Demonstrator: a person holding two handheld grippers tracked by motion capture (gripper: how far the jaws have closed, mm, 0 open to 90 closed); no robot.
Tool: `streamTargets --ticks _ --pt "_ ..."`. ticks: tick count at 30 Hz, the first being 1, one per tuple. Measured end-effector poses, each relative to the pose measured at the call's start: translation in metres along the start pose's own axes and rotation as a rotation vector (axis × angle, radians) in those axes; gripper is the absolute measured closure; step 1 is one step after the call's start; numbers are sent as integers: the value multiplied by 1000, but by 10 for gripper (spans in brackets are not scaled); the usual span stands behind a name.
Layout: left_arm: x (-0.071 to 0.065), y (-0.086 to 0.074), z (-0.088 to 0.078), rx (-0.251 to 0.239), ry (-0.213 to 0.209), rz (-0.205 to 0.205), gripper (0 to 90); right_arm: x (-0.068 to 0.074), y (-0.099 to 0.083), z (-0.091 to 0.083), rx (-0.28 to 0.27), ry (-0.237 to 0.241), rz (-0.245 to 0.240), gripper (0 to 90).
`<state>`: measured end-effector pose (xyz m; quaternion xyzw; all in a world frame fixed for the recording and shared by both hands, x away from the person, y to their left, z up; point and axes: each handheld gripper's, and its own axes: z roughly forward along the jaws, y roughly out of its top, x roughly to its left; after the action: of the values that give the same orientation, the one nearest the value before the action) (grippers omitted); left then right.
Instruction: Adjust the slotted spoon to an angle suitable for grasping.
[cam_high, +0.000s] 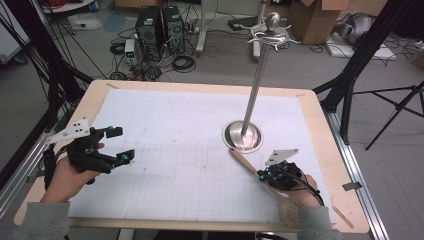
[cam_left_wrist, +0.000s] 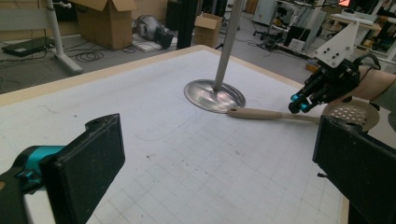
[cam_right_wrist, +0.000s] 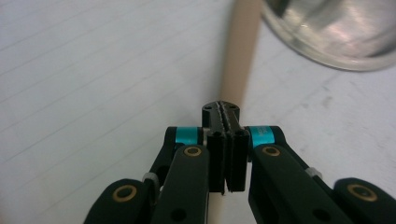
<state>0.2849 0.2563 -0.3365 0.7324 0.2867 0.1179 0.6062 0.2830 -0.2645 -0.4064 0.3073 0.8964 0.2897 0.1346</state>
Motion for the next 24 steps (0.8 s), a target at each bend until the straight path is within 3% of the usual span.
streamTargets --ticks 8,12,17,21,24 --pt "0 -2 3 11 2 -1 26 -9 -10 7 20 -28 22 897" --pt "0 -2 2 10 1 -3 26 -9 -9 8 28 -21 -1 897" --pt "0 -2 2 12 2 -1 26 -1 -5 9 13 53 -104 897" --pt "0 -2 2 14 2 -1 26 6 -2 10 -4 115 -216 897" --pt "0 -2 3 14 3 -1 27 7 -2 10 -5 116 -249 897"
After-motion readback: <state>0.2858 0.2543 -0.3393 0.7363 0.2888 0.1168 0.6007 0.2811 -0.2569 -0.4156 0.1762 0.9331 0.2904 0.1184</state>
